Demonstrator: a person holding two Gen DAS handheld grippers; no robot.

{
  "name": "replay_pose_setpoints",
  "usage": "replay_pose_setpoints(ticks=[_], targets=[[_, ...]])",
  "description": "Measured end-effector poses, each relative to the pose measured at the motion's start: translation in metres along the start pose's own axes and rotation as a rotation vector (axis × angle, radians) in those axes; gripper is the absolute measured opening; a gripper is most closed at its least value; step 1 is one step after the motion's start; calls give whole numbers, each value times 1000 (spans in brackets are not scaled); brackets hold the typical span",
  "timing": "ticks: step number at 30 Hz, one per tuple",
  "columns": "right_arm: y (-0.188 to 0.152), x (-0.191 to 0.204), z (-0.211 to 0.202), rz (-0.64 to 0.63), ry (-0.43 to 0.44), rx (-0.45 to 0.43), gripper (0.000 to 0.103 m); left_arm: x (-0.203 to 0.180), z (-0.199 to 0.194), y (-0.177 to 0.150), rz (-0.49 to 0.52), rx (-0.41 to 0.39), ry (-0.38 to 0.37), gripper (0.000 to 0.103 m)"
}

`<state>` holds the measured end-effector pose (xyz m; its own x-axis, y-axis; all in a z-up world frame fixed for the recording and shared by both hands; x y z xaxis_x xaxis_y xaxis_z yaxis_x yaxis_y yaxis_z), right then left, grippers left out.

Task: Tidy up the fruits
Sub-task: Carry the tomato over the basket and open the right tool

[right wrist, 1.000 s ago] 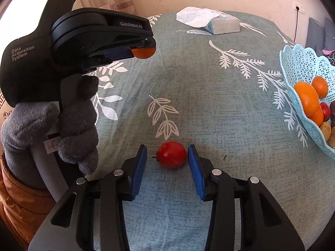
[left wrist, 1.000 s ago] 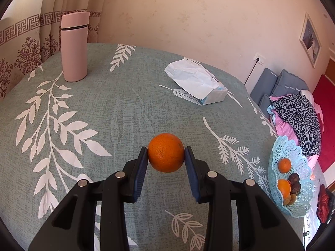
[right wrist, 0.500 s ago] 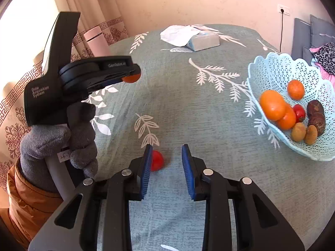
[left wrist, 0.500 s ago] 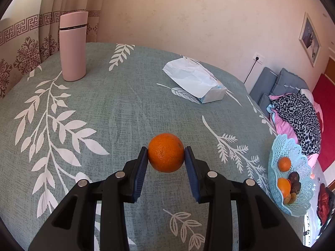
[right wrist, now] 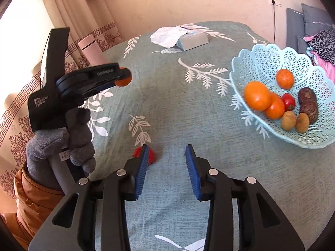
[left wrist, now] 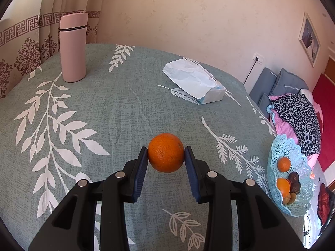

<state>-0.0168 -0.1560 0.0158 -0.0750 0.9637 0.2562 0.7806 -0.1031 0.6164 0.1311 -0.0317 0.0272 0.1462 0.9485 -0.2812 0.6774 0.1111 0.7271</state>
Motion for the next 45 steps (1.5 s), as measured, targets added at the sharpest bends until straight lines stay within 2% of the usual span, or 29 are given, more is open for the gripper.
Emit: replay_pose_setpoints(ticks=[12,15,18,24,29,37,45], targets=[[-6,28,39,-84,14,73,38,3,-1,1,-12,2,-5,36],[-7,30,40,-107,-7,63,38,3,-1,2,-11,2,-6,36],[-8,31,36,-123,-20,47,30,3,-1,2,-12,2,-6,36],[-4,23,18,-100,-36,0,30,3,-2,2,-7,2,-6,36],[5,-2,-6,-34,-69,-60,30,1,-2,1,0,0,-8,36],[19,-61,-51,100,-186,-164,30,-7,-2,-2,18,-1,-15,36],[21,-120,-77,207,-292,-214,30,-16,-1,-6,46,1,-25,36]])
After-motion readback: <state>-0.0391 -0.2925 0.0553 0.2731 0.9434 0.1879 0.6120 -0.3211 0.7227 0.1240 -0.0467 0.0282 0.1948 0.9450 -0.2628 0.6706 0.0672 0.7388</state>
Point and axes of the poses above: each gripper's, at about its wrist camera, not at the fingertips, and z roughly the way its jaws point, x to its left, y to its top, the point moved 4 cm from there along z, roughly the way its jaws point, and after that the axes turned 2 degrees about -y, right-handed, at the moved point
